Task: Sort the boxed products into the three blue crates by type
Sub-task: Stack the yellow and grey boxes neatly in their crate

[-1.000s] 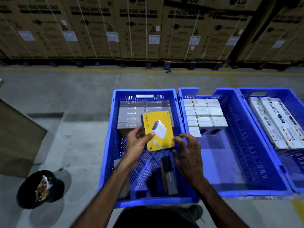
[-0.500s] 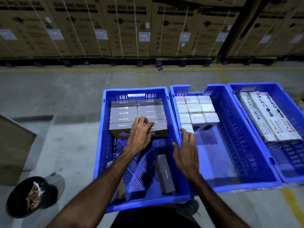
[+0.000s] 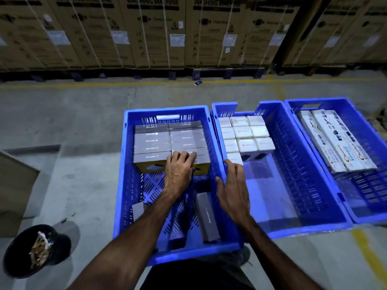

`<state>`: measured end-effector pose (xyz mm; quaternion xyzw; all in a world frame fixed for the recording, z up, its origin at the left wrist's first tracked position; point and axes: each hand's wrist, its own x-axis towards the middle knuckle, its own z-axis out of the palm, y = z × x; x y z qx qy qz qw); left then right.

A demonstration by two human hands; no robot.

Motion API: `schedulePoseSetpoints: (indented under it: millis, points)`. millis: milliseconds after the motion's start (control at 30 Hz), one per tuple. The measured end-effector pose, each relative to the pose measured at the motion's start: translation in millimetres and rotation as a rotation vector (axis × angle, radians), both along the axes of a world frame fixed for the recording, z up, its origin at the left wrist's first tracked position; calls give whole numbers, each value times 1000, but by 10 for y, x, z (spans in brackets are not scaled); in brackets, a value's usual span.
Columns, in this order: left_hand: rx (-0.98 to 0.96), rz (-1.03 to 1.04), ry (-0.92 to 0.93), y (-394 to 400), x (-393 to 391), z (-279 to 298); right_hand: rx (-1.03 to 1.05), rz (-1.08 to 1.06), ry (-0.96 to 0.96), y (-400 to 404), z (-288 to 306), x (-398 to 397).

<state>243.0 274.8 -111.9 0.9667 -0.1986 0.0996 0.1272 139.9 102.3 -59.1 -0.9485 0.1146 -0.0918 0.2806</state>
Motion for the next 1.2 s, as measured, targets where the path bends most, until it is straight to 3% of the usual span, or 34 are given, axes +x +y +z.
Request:
schedulePoseSetpoints:
  millis: [100,200,300,400,500,667,867,967,1067,1200]
  points:
    - [-216,26,-34,-21,-133,74,7,2,-1,-16,-16,9]
    - [-269,-275,-14,-25,-369,160,72,9,-22,-39,-34,1]
    - [50,-597,178,-6,-609,224,216,-22,-44,-81,-61,13]
    - [317,-633,294,-22,-749,288,322,-31,-49,-114,-65,44]
    - [345,-624,299,-55,-745,263,341,3,-96,-142,-17,25]
    - [-106,-525,380,206,-747,397,134,187,-213,-225,238,-236]
    - [-586,-127,584,640,-907,676,3,460,16,-264,488,-651]
    - [-835,16,652,742,-1069,842,164,415,44,-184,472,-692]
    - [-957,85,649,796,-1227,939,389,372,19,-169,452,-605]
    - [-1120,184,633,889,-1317,1035,627,375,133,-99,462,-433]
